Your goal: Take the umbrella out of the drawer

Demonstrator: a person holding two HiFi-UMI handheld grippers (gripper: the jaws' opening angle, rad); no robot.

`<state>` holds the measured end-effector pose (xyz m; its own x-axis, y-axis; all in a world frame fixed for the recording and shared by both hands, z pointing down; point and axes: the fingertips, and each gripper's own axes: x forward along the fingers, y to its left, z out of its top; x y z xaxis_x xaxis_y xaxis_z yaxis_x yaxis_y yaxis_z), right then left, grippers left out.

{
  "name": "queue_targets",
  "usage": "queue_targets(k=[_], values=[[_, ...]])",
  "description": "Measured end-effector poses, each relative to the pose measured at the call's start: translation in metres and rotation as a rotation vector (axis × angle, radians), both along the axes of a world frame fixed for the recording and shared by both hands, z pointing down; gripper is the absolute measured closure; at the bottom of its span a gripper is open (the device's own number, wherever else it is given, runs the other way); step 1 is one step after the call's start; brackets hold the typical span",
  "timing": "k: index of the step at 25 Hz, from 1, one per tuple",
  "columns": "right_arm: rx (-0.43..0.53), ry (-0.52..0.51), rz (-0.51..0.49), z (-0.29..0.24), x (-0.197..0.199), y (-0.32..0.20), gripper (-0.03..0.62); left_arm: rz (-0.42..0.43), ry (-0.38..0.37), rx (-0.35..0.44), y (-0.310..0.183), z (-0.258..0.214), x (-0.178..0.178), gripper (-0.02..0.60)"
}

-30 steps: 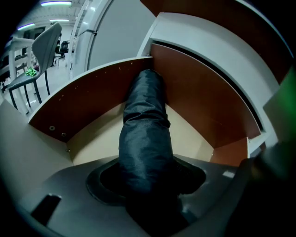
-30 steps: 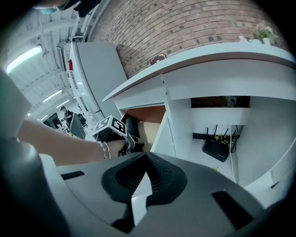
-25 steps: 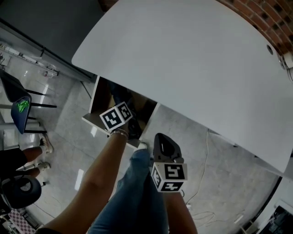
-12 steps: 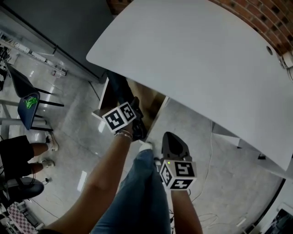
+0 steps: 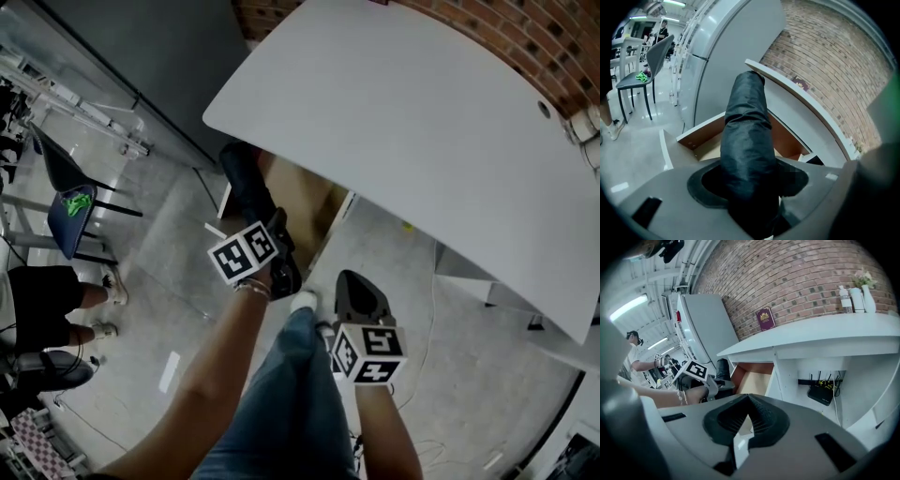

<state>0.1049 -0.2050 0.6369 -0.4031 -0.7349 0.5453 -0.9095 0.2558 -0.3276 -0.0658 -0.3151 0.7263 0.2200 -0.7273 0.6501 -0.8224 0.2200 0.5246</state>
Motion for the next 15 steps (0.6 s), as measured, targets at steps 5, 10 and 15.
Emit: queue_targets(k=[5, 10, 15], values=[[0.010, 0.001, -0.024, -0.031, -0.004, 0.000, 0.602, 0.021, -0.015, 0.009, 0.028, -0.033, -0.007, 0.331], [0.051, 0.040, -0.082, -0.069, -0.007, 0.005, 0.602, 0.017, -0.018, 0.037, 0.049, -0.071, -0.014, 0.331], [0.099, 0.112, -0.159, -0.109, -0.012, 0.018, 0.602, 0.044, 0.016, 0.099, 0.067, -0.119, -0.015, 0.331]])
